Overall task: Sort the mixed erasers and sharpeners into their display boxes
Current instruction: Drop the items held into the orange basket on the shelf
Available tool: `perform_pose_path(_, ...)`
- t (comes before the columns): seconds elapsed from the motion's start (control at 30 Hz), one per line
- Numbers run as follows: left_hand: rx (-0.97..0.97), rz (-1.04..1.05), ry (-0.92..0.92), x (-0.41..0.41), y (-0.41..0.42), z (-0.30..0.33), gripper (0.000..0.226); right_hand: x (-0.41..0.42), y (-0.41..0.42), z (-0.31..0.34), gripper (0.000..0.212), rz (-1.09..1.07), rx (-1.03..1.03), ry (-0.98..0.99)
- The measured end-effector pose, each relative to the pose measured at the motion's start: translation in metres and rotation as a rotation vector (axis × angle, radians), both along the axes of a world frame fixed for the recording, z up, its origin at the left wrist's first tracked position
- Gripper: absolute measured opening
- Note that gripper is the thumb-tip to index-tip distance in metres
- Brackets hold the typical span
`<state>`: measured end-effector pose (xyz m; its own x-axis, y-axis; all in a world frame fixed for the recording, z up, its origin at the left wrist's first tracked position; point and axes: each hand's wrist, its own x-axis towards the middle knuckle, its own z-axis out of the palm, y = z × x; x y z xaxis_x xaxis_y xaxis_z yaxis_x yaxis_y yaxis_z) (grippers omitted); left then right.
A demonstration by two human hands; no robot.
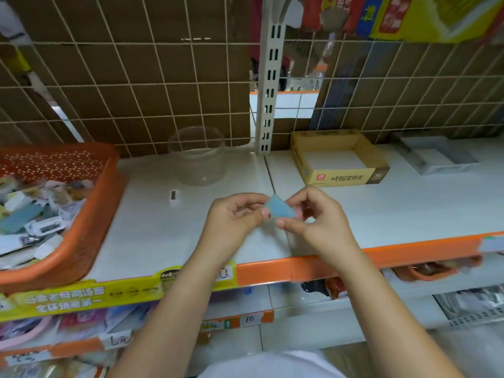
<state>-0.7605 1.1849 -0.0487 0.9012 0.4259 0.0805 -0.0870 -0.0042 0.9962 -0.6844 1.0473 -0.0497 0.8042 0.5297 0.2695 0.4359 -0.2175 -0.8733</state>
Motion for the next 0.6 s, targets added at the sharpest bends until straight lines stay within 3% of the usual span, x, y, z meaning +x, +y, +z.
perform_pose_path(0.13, 0.032, -0.037, -0.002, 0.024, -0.024, 0.001, 0.035, 0.014, -0.022, 0.0, 0.063, 0.008, 0.008, 0.084)
perform_pose_path(0.2, 0.166, -0.03, 0.032, 0.035, -0.033, 0.0, 0.032, 0.023, -0.034, 0.0, 0.057, -0.069, -0.001, 0.083)
perform_pose_path(0.33, 0.658, -0.017, 0.154, 0.043, -0.04, -0.005, 0.027, 0.038, -0.061, -0.001, 0.034, -0.308, -0.009, 0.101)
perform_pose_path(0.4, 0.851, -0.057, 0.198, 0.044, -0.042, -0.008, 0.032, 0.045, -0.071, -0.003, 0.035, -0.398, 0.0, 0.134)
perform_pose_path(0.5, 0.994, -0.133, 0.237, 0.043, -0.047, -0.009, 0.034, 0.054, -0.086, -0.007, 0.041, -0.482, 0.045, 0.186)
perform_pose_path(0.6, 1.075, -0.174, 0.279, 0.043, -0.052, -0.008, 0.035, 0.06, -0.09, -0.011, 0.033, -0.451, 0.118, 0.273)
